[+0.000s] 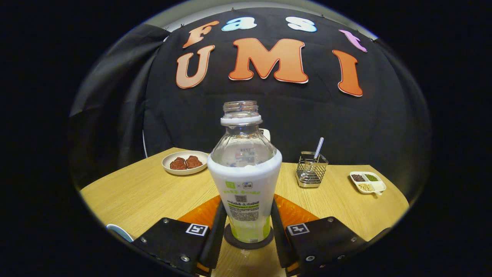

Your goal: Take the bottle from table, then pour the juice into the cup, finally place the bottle on the coaster

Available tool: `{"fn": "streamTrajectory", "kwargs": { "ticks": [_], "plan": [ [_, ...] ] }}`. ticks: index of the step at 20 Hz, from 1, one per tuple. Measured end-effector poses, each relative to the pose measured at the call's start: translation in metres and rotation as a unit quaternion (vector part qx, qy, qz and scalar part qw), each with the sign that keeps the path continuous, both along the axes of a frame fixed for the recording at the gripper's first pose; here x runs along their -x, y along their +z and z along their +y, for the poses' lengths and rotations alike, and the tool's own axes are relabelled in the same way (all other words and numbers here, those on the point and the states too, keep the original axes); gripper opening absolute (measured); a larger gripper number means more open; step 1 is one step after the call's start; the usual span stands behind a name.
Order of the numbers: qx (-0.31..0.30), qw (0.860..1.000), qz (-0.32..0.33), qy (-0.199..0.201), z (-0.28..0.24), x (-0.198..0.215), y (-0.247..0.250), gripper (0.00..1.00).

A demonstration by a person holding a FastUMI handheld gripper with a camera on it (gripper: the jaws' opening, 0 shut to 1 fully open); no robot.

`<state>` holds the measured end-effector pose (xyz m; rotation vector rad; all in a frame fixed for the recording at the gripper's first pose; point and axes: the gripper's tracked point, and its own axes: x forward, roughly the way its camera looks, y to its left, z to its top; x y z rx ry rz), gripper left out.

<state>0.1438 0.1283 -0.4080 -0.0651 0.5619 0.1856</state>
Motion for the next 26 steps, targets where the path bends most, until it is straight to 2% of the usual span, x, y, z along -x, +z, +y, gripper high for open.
{"fn": "streamTrajectory", "kwargs": {
  "ticks": [10, 14, 15, 17, 19, 22, 26],
  "plan": [
    [0.003, 1.000, 0.025, -0.002, -0.002, -0.003, -0.024, 0.60],
    [0.007, 0.999, 0.035, 0.001, -0.004, 0.005, -0.019, 0.68],
    [0.008, 0.999, 0.033, 0.004, -0.004, 0.006, -0.014, 0.77],
    [0.008, 1.000, 0.027, 0.009, -0.004, 0.014, 0.002, 0.90],
    [0.010, 1.000, 0.022, 0.011, -0.004, 0.024, 0.018, 0.95],
    [0.014, 1.000, 0.005, 0.012, -0.009, 0.041, 0.048, 0.97],
    [-0.010, 1.000, -0.017, 0.003, -0.018, 0.066, 0.090, 0.97]
  ]
}}
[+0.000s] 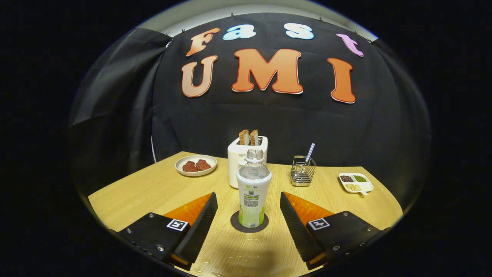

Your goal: Take the bottle from table, then pour the juice into the cup, finally place the bottle on the coaster

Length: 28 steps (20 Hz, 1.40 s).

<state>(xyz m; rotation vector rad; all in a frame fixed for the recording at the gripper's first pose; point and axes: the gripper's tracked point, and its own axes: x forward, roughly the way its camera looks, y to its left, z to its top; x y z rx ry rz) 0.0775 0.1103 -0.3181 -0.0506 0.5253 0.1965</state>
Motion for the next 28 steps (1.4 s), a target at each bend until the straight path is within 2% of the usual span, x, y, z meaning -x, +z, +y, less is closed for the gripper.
{"fn": "streamTrajectory", "kwargs": {
  "ticks": [4, 9, 11, 14, 18, 22, 26, 28],
  "plan": [
    [-0.036, 0.999, -0.036, -0.003, -0.007, 0.030, 0.053, 0.97],
    [-0.037, 0.995, -0.091, -0.016, -0.034, 0.058, 0.123, 0.97],
    [-0.043, 0.992, -0.118, -0.030, -0.049, 0.069, 0.153, 0.97],
    [-0.020, 0.987, -0.148, -0.062, -0.082, 0.084, 0.187, 0.97],
    [0.001, 0.982, -0.172, -0.084, -0.108, 0.118, 0.218, 0.97],
    [-0.025, 0.976, -0.194, -0.096, -0.126, 0.138, 0.246, 0.97],
    [-0.030, 0.970, -0.200, -0.135, -0.149, 0.151, 0.250, 0.97],
    [-0.046, 0.968, -0.204, -0.136, -0.149, 0.155, 0.255, 0.97]
  ]
}}
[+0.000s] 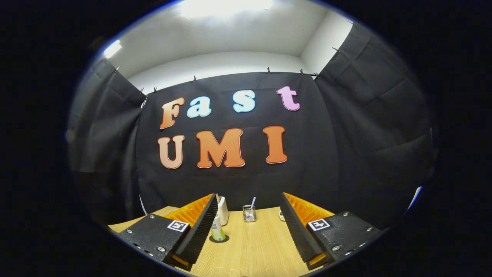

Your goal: Take the bottle from table, then pour the juice into the cup, finally place the bottle on the coaster

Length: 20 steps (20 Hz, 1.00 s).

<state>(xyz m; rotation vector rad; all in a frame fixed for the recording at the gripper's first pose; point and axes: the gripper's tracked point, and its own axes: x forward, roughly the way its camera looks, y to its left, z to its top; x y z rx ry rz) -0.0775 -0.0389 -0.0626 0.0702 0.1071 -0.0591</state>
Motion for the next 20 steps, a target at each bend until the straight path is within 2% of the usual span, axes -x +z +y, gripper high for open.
{"fn": "streamTrajectory", "kwargs": {
  "ticks": [6, 20],
  "plan": [
    [0.011, 1.000, -0.028, -0.003, -0.001, -0.001, 0.015, 0.97],
    [0.004, 0.999, -0.036, 0.010, 0.001, -0.011, 0.023, 0.97]
  ]
}}
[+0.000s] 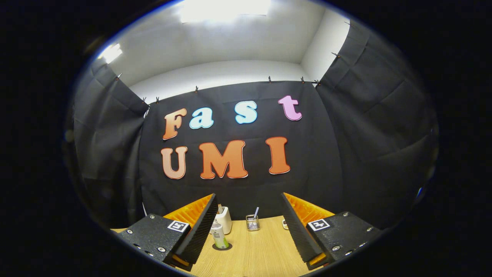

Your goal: Take the bottle from table, then pour the juice into the cup, finally place the bottle on the coaster

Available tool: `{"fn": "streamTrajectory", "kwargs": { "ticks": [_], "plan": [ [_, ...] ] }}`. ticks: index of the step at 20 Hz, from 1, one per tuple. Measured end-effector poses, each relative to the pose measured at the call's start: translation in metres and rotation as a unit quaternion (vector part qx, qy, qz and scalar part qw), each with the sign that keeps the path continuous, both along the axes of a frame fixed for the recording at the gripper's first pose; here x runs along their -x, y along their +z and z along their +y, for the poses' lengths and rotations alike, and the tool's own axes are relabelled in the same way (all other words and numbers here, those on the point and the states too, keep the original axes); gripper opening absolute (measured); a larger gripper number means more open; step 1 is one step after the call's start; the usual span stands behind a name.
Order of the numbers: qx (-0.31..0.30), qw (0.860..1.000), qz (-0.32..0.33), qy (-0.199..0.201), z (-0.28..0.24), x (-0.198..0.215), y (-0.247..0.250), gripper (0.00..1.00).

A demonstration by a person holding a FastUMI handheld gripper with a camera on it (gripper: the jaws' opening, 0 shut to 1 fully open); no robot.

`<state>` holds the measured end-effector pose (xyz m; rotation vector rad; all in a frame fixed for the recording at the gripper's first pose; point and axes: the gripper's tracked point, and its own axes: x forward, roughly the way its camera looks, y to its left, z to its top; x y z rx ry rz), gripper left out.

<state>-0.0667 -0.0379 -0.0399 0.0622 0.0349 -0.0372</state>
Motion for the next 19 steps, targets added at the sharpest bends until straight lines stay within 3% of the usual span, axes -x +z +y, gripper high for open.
{"fn": "streamTrajectory", "kwargs": {
  "ticks": [19],
  "plan": [
    [0.055, 0.998, 0.027, -0.021, 0.009, -0.042, -0.028, 0.96]
  ]
}}
